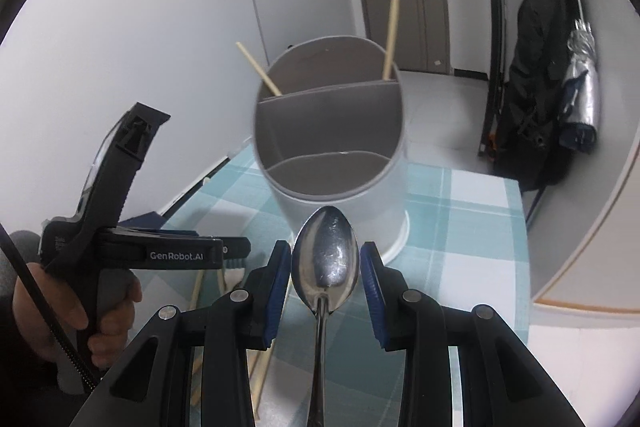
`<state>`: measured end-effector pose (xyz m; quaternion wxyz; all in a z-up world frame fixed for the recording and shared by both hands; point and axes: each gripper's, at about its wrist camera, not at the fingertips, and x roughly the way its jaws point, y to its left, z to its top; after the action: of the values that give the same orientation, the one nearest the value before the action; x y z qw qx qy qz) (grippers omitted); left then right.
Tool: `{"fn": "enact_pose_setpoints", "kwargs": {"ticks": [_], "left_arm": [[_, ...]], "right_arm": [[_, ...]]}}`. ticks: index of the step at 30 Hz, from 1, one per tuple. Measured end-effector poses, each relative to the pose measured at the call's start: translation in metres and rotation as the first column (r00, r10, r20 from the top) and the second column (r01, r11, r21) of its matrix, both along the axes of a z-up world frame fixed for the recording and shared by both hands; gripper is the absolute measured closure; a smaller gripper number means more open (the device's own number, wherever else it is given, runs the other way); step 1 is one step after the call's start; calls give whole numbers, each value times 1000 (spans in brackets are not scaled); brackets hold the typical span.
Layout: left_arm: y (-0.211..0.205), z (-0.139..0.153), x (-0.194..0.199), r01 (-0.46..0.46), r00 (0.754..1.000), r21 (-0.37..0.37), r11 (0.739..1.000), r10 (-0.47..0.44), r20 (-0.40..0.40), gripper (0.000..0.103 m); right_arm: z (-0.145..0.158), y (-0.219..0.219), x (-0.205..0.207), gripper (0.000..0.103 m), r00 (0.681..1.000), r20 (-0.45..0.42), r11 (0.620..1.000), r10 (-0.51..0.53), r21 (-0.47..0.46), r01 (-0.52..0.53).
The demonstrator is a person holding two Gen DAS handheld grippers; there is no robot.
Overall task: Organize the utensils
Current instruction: 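Hold the spoon with the right gripper while the left gripper reaches the fork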
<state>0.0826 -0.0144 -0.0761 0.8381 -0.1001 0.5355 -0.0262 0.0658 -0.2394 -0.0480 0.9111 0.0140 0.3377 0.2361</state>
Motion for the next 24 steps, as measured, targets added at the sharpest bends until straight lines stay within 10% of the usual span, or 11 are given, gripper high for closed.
{"fn": "enact_pose_setpoints", "kwargs": {"ticks": [12,24], "left_arm": [[-26,-8,4,68,998,123,990,-65,-27,61],[-32,-7,8,90,996,133,987,-91,5,68]], "right_arm": [[-2,-11,-1,69,1000,-9,1000,-15,21,15],[6,-20,-5,69,998,-23,997,-52,62,54]]}}
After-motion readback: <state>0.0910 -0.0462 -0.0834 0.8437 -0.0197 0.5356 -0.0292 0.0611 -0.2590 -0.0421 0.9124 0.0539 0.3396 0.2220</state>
